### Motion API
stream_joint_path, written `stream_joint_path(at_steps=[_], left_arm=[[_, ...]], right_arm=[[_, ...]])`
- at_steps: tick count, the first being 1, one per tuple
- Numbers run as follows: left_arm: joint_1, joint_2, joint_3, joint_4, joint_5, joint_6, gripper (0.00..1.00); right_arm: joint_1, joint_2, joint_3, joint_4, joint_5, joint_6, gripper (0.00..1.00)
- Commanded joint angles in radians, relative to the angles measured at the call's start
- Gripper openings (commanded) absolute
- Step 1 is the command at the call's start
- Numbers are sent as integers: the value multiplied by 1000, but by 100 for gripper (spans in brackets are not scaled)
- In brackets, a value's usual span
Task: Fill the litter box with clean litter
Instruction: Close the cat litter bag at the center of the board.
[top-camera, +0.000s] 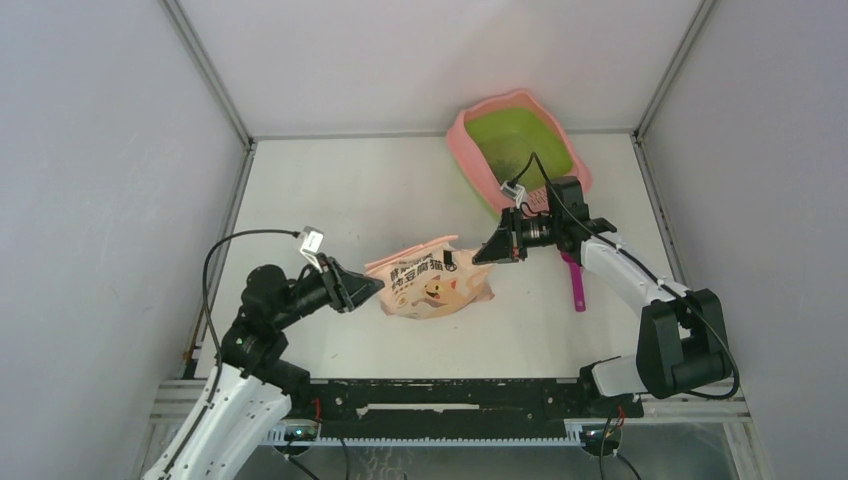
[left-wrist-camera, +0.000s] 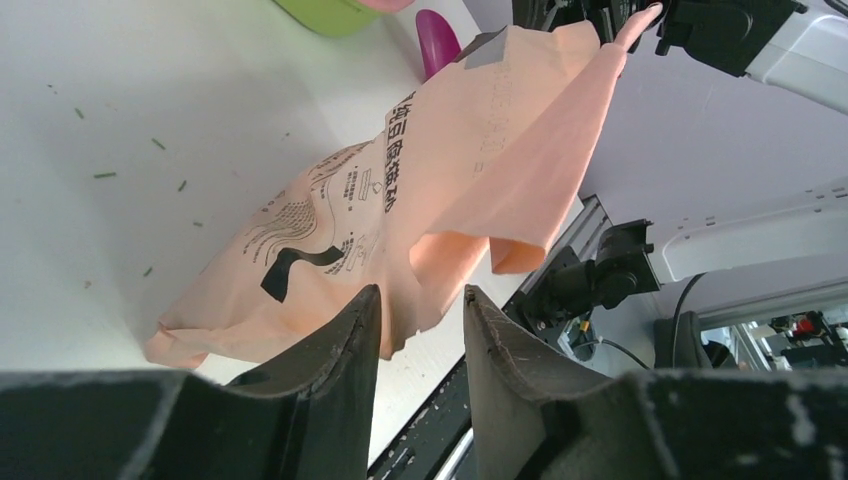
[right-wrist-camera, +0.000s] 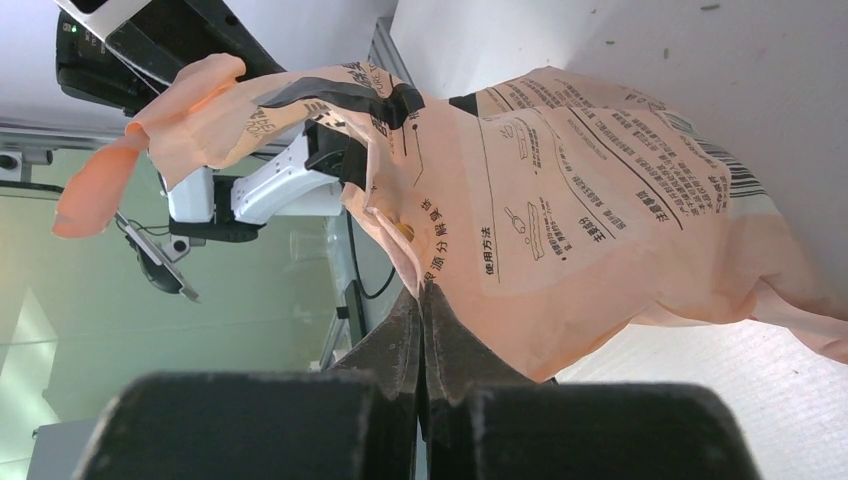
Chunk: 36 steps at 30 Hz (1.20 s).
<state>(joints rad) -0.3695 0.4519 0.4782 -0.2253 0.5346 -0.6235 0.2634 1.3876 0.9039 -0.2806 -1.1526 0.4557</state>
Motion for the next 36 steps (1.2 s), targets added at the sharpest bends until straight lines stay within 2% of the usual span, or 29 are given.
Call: stream_joint_path(at_steps=[1, 4, 5, 8, 9, 16, 22, 26, 32, 36], left_arm=[[-45, 58, -18, 124, -55, -15, 40], [-69, 95, -24, 172, -77, -21, 39], [-70, 107, -28, 193, -76, -27, 35], [-70, 142, -20, 202, -69, -29, 3], [-69, 149, -12, 187, -67, -25, 0], [-13, 178, 98, -14, -18, 23, 0], [74, 265, 202, -72, 100, 29, 0], [115, 360, 257, -4, 225, -10, 0], [147, 462, 241, 166, 355, -124, 0], [173, 512, 254, 172, 424, -136, 0]], right_arm=[[5, -27, 10, 38, -13, 17, 0], [4, -26, 10, 61, -20, 32, 0], [3, -24, 10, 62, -22, 33, 0], [-6, -19, 10, 48, -26, 25, 0], [-10, -19, 10, 40, -31, 22, 0], [-31, -29, 10, -63, -40, 2, 0], [-53, -24, 20, -67, -53, 26, 0], [-85, 2, 57, -62, -94, 49, 0], [-87, 48, 69, 0, -136, 121, 0], [-87, 78, 90, 15, -150, 141, 0]])
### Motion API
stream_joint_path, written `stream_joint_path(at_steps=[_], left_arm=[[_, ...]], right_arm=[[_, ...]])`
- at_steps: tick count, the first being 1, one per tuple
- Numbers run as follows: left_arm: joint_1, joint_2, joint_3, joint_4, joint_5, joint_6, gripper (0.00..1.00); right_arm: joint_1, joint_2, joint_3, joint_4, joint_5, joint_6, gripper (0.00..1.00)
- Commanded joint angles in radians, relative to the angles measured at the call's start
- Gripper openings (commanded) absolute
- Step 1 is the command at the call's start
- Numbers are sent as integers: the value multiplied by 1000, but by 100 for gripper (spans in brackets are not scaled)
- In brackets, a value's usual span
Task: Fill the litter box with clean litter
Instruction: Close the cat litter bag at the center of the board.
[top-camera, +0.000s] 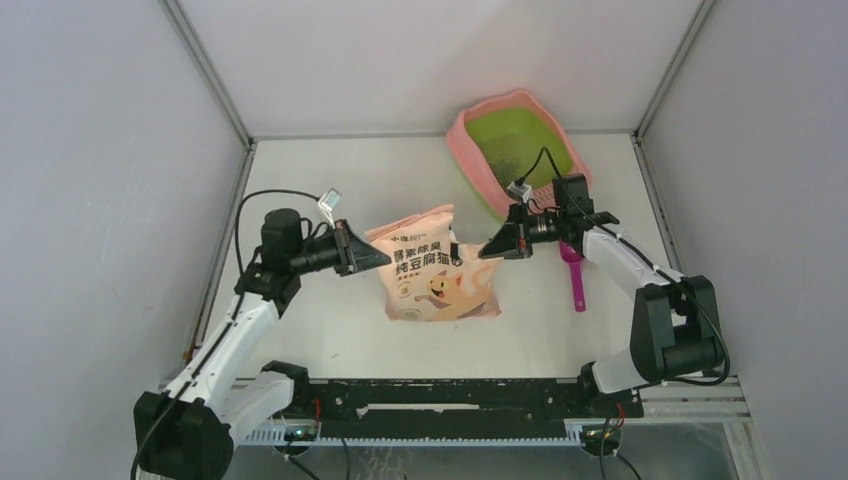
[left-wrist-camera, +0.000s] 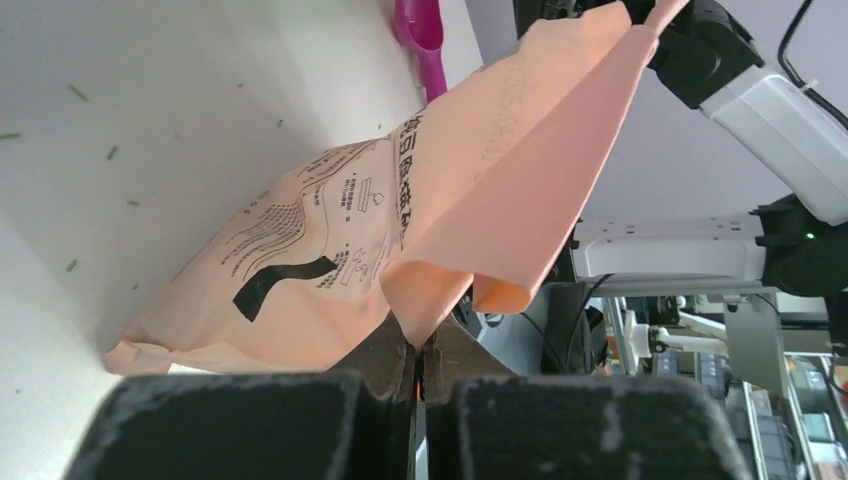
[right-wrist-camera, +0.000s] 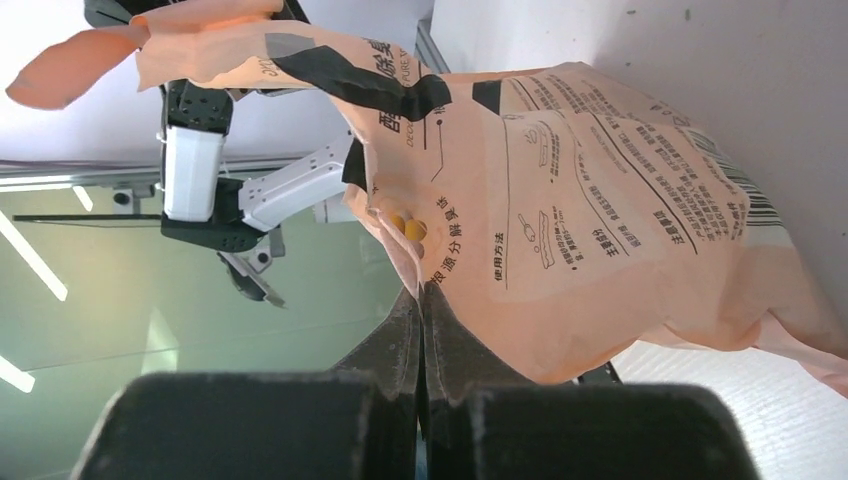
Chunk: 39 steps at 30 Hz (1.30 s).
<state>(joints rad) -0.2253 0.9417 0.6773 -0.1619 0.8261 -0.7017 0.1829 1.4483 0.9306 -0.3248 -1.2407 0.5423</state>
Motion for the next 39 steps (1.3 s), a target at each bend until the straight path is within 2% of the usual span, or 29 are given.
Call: stream_joint_path(at_steps=[1, 4, 8, 11, 13, 16, 20, 22, 25, 29, 34, 39], left_arm=[[43, 40, 70, 105, 137, -56, 0], [72, 108, 147, 103, 151, -43, 0], [116, 147, 250, 82, 168, 0, 0], [139, 132, 265, 106, 180, -1, 0], [150, 121, 236, 105, 177, 7, 0], [153, 137, 176, 76, 165, 27, 0], [156, 219, 116, -96, 135, 138, 0], [156, 250, 61, -84, 131, 135, 0], [156, 256, 16, -101, 119, 155, 0], [143, 202, 1, -142, 99, 149, 0], [136, 126, 7, -272, 67, 197, 0], [129, 78, -32, -280, 70, 185, 0]], right_arm=[[-6, 27, 75, 80, -62, 68, 0], [-7, 59, 135, 161, -53, 132, 0], [-8, 80, 249, 156, -20, 123, 0], [-7, 72, 266, 195, -8, 157, 0], [-3, 85, 265, 130, -1, 116, 0], [0, 118, 208, 51, -5, 67, 0], [-1, 160, 52, 11, -21, 20, 0], [0, 167, -23, -5, -11, -14, 0], [-3, 141, -109, 51, -13, 22, 0], [-2, 81, -134, 40, -1, 40, 0], [-3, 29, -136, -34, 9, 11, 0], [9, 11, -186, -33, 20, -11, 0]])
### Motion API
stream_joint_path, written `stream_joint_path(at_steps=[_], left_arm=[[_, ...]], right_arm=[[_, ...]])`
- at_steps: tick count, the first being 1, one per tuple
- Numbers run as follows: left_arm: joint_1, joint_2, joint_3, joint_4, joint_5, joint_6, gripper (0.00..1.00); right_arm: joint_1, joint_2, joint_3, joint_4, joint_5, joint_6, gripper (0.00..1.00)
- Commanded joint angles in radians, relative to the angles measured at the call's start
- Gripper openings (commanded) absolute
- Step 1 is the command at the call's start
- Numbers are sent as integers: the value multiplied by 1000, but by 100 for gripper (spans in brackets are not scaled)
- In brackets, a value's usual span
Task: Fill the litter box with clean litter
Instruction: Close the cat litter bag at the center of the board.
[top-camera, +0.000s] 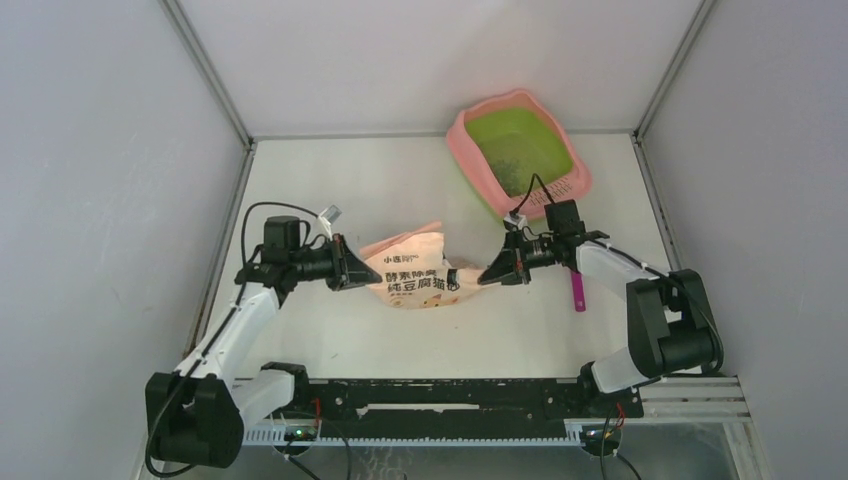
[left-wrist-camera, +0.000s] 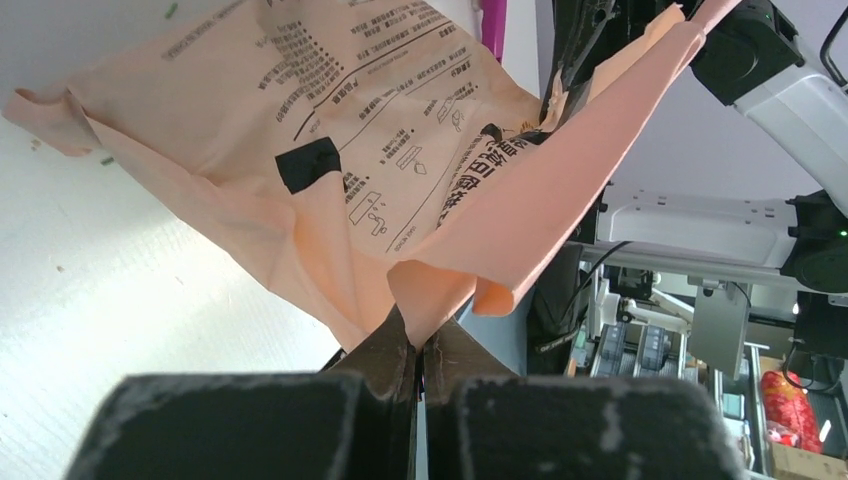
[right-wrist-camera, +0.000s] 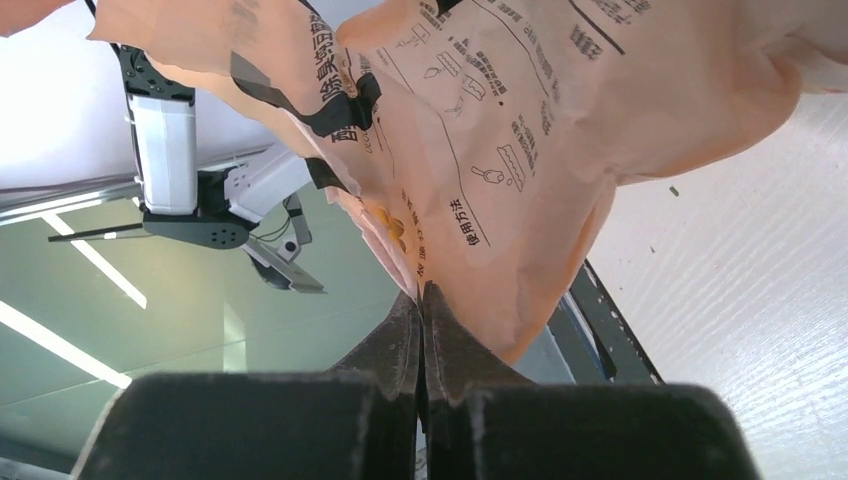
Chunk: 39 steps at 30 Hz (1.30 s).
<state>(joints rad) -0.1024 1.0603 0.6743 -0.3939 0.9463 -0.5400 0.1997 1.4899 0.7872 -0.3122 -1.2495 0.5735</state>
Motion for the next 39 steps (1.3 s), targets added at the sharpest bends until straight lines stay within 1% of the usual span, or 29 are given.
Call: stream_joint_path(at_steps=[1, 4, 6, 8, 12, 16, 21, 27, 29, 31, 32, 35, 37, 39], left_arm=[[5, -51, -34, -48, -58, 13, 0], [-16, -63, -49, -50, -58, 1, 0], [-41, -81, -57, -72, -109, -18, 0], [-57, -107, -86, -62, -134, -56, 1], [-68, -150, -135, -103, -174, -85, 0], [-132, -193, -147, -128, -268, -146, 1], [-157, -215, -221, -135, -335, -178, 1], [-227, -256, -278, -86, -413, -264, 3], [-264, -254, -293, -84, -464, -293, 3], [-318, -273, -331, -18, -493, -353, 4], [-338, -265, -343, -5, -504, -360, 4], [-368, -233, -362, 11, -523, -344, 3], [-390, -235, -370, 17, -540, -339, 3], [-406, -238, -379, 28, -553, -339, 3]], right_arm=[[-7, -27, -61, -47, 34, -52, 0], [-7, -27, -93, -46, 66, -50, 0], [3, -32, -106, -20, 86, -24, 0], [4, -26, -107, -45, 109, -32, 0], [32, -23, -107, -140, 187, -87, 0], [70, -13, -110, -173, 274, -103, 0], [101, -48, -176, -72, 361, -11, 0], [129, -62, -218, -19, 444, 14, 0], [124, -78, -230, 6, 462, 20, 0], [120, -83, -232, 20, 469, 15, 0], [121, -89, -232, 29, 466, 12, 1], [121, -142, -231, 47, 448, 5, 16], [121, -216, -210, 5, 497, -16, 25], [125, -302, -181, -37, 528, -35, 30]])
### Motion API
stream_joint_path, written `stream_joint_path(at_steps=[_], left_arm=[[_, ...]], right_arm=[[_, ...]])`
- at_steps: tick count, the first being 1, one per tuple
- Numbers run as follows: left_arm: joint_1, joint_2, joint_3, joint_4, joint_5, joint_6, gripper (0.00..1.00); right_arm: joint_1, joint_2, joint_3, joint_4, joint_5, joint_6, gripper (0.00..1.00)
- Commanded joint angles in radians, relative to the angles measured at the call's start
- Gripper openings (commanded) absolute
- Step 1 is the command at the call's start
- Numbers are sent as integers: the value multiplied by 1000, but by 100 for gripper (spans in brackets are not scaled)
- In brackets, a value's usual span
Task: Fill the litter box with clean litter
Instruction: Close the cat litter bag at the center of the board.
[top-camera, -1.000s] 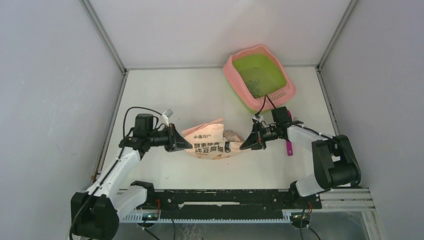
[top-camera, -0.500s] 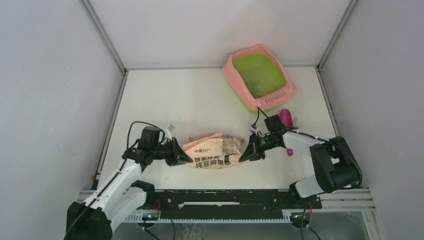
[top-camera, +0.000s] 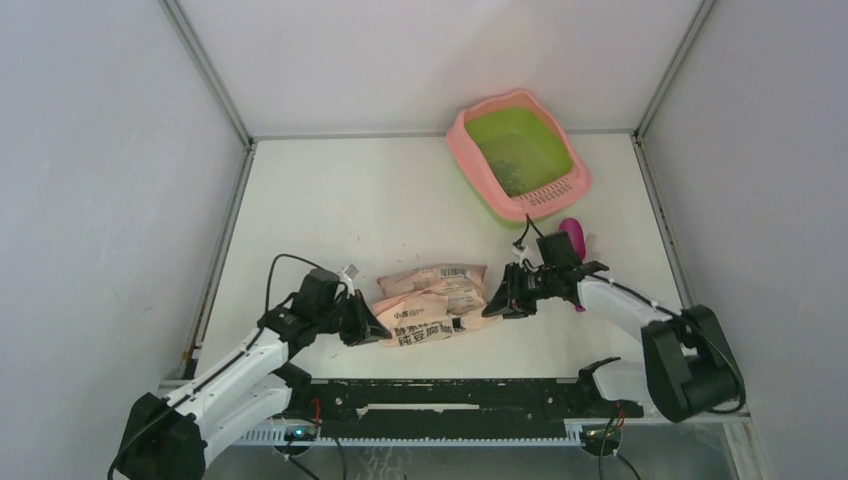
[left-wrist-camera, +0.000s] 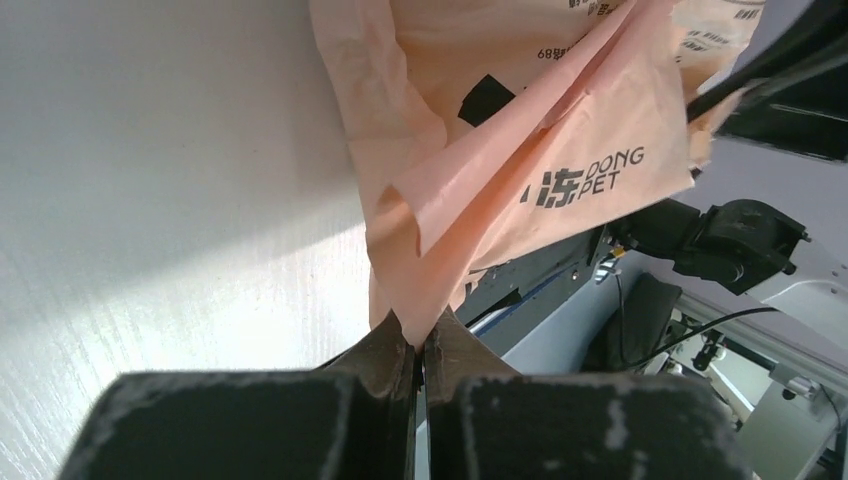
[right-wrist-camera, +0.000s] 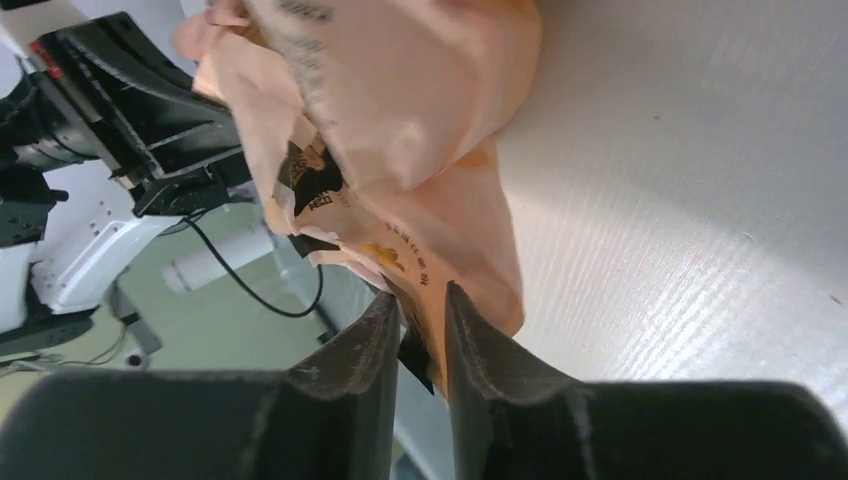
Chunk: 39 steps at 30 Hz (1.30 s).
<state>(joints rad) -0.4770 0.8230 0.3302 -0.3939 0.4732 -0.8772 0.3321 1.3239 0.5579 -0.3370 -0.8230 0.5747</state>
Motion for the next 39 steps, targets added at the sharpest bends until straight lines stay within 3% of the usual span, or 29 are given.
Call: stream_joint_path(at_steps=[1, 4, 8, 11, 19, 25, 32, 39], left_arm=[[-37, 2, -37, 28, -85, 3, 3], [-58, 12, -45, 29, -96, 15, 2], [-86, -9, -60, 22, -123, 11, 2], [-105, -37, -65, 6, -139, 3, 2], [-117, -52, -64, -14, -165, 0, 2], [-123, -71, -66, -25, -177, -7, 3], [-140, -74, -68, -38, -205, -10, 5], [-197, -38, -59, -43, -242, 0, 5]], right_arm=[[-7, -168, 75, -51, 117, -45, 31], [0, -250, 157, -150, 165, -65, 39], [13, -259, 232, -128, 169, -25, 38], [29, -169, 268, -66, 128, 31, 27], [161, 118, 272, 25, 202, 75, 25], [188, 196, 109, 137, 321, 109, 24], [183, 145, 77, 125, 347, 77, 24], [229, -136, 317, -87, 365, 15, 25]])
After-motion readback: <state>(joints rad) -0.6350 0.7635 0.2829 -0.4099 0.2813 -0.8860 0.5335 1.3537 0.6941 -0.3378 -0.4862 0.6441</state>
